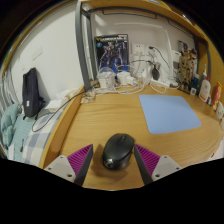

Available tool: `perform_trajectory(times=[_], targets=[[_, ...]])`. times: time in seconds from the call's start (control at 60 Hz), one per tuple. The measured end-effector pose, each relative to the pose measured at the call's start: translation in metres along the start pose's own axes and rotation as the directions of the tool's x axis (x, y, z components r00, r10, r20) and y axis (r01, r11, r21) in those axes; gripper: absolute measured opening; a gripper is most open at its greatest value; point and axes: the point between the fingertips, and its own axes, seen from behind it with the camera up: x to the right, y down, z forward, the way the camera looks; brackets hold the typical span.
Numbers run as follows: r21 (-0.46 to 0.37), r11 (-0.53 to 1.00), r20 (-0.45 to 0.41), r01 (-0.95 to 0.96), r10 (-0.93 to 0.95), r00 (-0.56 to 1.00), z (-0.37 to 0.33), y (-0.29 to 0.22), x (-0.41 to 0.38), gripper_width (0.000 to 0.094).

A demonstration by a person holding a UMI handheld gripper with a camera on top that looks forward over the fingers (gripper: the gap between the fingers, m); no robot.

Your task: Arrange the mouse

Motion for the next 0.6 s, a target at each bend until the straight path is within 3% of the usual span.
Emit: perform_trajectory(times=[0.367, 0.5, 0.55, 0.6], targets=[[-0.040, 0.996, -0.019, 0.074, -0.075, 0.997, 0.022, -0.011, -0.007, 0.0797], [-0.051, 0.996, -0.029, 0.067, -0.069, 0.997, 0.021, -0.011, -0.001, 0.0658], [-0.054, 0.997, -0.024, 0.064, -0.065, 0.998, 0.020, -0.011, 0.001, 0.0507], [-0.055, 0.997, -0.014, 0.062, -0.063, 0.998, 0.020, -0.010, 0.001, 0.0503]])
